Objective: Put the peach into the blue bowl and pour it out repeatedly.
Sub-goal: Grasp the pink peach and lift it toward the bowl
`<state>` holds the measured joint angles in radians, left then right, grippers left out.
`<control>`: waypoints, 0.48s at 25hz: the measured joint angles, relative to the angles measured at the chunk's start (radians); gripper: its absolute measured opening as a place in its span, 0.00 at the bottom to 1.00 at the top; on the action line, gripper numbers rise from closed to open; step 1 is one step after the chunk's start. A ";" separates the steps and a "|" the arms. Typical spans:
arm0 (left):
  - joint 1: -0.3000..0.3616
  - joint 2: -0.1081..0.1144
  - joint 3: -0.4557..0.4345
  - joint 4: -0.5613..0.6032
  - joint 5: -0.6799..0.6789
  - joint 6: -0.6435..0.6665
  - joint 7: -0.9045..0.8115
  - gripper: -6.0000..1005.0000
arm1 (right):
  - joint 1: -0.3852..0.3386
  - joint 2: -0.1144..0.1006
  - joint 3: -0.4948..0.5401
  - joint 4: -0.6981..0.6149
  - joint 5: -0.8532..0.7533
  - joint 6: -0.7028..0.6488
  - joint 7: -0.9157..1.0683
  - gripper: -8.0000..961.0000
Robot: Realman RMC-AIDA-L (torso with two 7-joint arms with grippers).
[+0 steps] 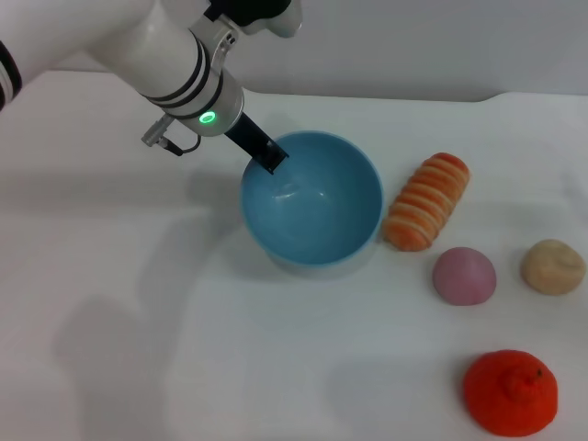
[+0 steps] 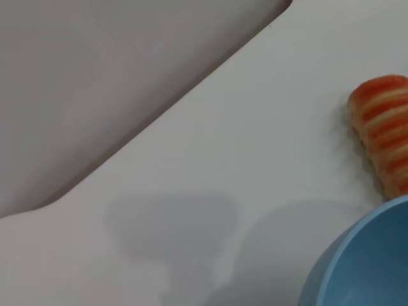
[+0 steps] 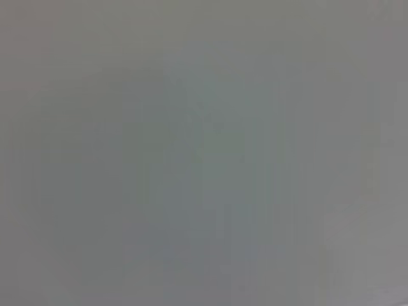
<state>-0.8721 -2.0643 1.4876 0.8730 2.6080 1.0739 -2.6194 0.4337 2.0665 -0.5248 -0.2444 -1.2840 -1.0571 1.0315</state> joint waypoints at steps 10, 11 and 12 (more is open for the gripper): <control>-0.009 -0.001 -0.014 -0.001 0.004 0.115 -0.051 0.01 | 0.102 -0.002 -0.018 -0.585 -0.932 -0.113 0.884 0.81; -0.009 -0.001 -0.014 -0.001 0.006 0.114 -0.062 0.01 | 0.122 -0.002 -0.020 -0.623 -0.999 -0.154 0.936 0.81; -0.009 -0.001 -0.013 -0.001 0.009 0.111 -0.076 0.01 | 0.142 -0.003 -0.020 -0.652 -1.053 -0.203 0.978 0.81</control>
<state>-0.8812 -2.0650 1.4744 0.8724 2.6166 1.1853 -2.6953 0.5760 2.0632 -0.5452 -0.8965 -2.3366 -1.2602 2.0099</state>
